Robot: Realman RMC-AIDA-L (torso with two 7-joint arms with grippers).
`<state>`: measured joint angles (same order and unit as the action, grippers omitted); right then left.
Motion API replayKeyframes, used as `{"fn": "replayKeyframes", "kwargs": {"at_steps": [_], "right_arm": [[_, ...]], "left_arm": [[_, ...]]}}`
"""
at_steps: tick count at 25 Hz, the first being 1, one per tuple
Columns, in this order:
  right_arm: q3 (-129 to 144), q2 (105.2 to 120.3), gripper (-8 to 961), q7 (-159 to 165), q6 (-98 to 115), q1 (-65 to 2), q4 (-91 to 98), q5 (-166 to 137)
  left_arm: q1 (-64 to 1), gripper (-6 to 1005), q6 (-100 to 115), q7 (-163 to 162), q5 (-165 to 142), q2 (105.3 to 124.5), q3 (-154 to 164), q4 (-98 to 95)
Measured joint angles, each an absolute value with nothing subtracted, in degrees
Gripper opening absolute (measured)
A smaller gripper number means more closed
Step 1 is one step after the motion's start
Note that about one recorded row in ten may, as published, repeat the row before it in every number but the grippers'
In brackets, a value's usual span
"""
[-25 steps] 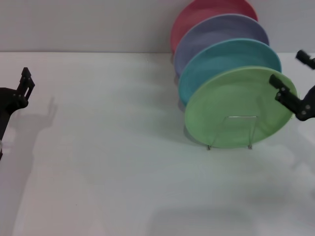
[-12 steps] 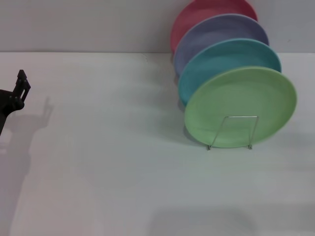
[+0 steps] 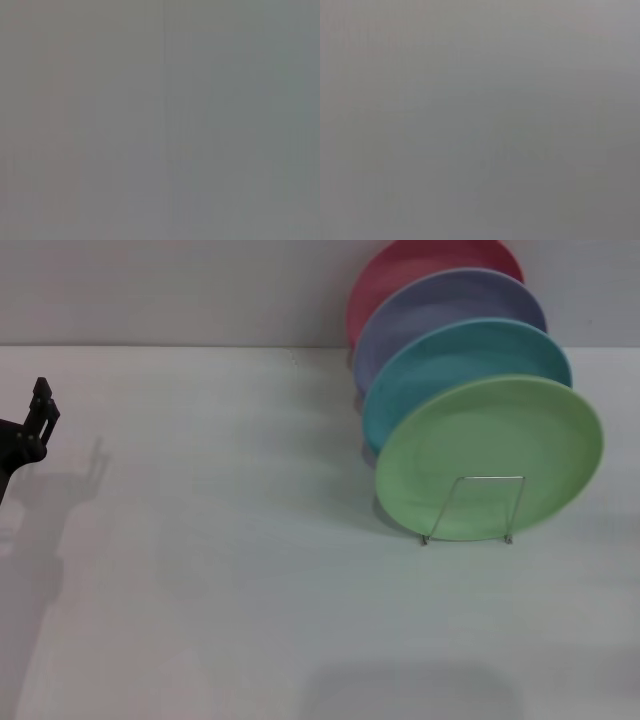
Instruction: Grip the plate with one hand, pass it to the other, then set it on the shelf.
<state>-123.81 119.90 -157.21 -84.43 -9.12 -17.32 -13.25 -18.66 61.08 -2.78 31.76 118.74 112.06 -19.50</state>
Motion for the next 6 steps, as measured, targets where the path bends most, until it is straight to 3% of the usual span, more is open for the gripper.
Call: {"fn": "replayKeyframes", "kwargs": {"at_steps": [6], "right_arm": [[-123.5, 119.88, 828, -158.3, -84.0, -9.1, -16.9, -13.2]], "left_arm": [[-18.4, 735, 63.1, -1.2, 31.6, 118.74, 113.0, -18.7]]}}
